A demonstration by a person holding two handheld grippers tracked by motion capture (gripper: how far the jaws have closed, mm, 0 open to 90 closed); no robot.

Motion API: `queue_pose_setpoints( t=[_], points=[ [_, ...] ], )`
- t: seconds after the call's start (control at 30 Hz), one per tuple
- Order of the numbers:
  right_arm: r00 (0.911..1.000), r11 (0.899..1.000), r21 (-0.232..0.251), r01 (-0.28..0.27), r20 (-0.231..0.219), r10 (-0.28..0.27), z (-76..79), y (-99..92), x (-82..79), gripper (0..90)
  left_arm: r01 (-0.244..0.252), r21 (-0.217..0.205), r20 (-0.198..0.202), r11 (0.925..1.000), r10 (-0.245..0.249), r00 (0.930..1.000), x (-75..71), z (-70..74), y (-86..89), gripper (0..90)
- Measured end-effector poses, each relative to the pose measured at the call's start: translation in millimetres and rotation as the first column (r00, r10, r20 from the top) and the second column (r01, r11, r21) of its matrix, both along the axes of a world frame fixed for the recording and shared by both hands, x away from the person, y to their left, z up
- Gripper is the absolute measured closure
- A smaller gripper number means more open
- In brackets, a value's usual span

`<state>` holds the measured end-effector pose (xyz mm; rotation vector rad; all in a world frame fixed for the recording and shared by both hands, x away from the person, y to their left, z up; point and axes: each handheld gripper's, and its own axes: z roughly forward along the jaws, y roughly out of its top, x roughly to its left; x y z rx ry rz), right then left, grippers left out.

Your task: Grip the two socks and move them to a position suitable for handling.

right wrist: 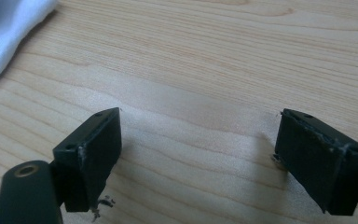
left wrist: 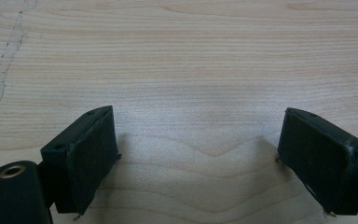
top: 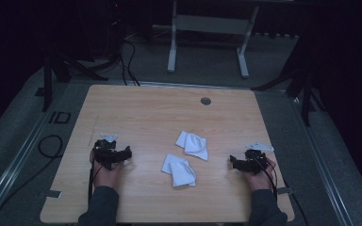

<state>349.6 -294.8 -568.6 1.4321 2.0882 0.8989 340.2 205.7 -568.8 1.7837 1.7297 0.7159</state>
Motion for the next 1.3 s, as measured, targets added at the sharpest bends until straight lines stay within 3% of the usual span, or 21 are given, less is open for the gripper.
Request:
queue_pose_setpoints(
  t=[0.2, 0.5, 0.6, 0.77, 1.17, 1.3],
  points=[
    [1.0000, 1.000, -0.001, 0.004, -0.007, -0.004, 0.8, 1.1, -2.5, 16.4, 0.000, 0.000, 0.000, 1.0000, 0.000, 1.0000, 0.0, 0.0, 0.0, 11.5],
    [0.9993, 1.000, -0.014, -0.026, -0.029, 0.025, 8.8, 3.3, -10.9, 51.8, -0.001, 0.000, 0.000, 1.0000, 0.001, 1.0000, 0.0, 0.0, 0.0, 11.5],
    [0.9984, 0.999, -0.005, -0.041, -0.039, 0.041, 10.5, 4.7, -13.9, 58.0, -0.001, 0.000, 0.000, 1.0000, 0.001, 1.0000, 0.0, 0.0, 0.0, 11.5],
    [0.9968, 0.997, -0.006, -0.078, -0.018, 0.078, 17.4, 10.3, -20.9, 63.6, 0.000, 0.000, 0.000, 1.0000, 0.000, 1.0000, 0.0, 0.0, 0.0, 11.5],
    [0.9781, 0.978, -0.022, -0.208, -0.007, 0.208, 32.2, 38.9, -40.5, 75.5, -0.001, 0.000, 0.000, 1.0000, 0.001, 1.0000, 0.0, 0.0, 0.0, 11.5],
    [0.9633, 0.963, -0.024, -0.268, -0.011, 0.268, 36.4, 50.7, -47.7, 86.3, 0.000, 0.000, 0.000, 1.0000, 0.000, 1.0000, 0.0, 0.0, 0.0, 11.5]
  ],
)
